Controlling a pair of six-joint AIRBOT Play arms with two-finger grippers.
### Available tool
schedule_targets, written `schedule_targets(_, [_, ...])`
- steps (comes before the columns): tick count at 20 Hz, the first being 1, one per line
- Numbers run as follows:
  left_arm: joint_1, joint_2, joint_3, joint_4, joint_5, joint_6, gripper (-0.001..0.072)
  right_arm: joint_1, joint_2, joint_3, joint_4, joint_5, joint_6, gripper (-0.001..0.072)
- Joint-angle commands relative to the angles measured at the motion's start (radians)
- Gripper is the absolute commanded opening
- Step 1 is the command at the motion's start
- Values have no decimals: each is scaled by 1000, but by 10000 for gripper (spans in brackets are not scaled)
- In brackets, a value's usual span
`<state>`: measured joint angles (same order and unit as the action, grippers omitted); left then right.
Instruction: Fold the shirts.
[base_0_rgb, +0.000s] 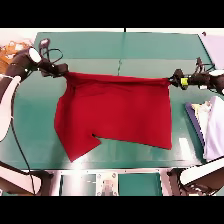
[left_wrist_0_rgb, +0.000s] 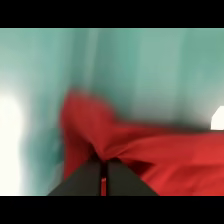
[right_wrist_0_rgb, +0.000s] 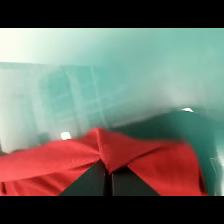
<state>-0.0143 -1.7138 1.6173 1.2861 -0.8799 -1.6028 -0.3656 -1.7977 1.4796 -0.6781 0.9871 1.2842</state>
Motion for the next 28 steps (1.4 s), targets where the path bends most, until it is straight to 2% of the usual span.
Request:
schedule_targets(1, [24, -18, 48, -146, 142, 44, 23, 38, -91, 174, 16, 0, 24, 16])
schedule_targets(3, [24, -18, 77, -153, 179, 43, 23, 67, -124, 263, 16, 0, 40, 16])
schedule_targets(8, [25, -18, 82, -123, 164, 51, 23, 90, -151, 338, 15, -3, 51, 16])
schedule_targets(10, [24, -18, 82, -91, 100, 51, 23, 81, -151, 337, -18, 65, 51, 16])
schedule_targets(14, [24, -18, 81, 93, -154, 51, 24, 45, -151, 336, -249, 272, 69, 16])
schedule_targets(17, [24, -18, 73, 146, -295, 67, 23, 29, -151, 332, -373, 388, 69, 16])
schedule_targets(20, [24, -19, 3, 146, -346, 68, 23, 31, -151, 280, -412, 421, 68, 16])
schedule_targets(28, [24, -19, -161, 119, -355, 83, 24, 34, -151, 170, -415, 432, 66, 16])
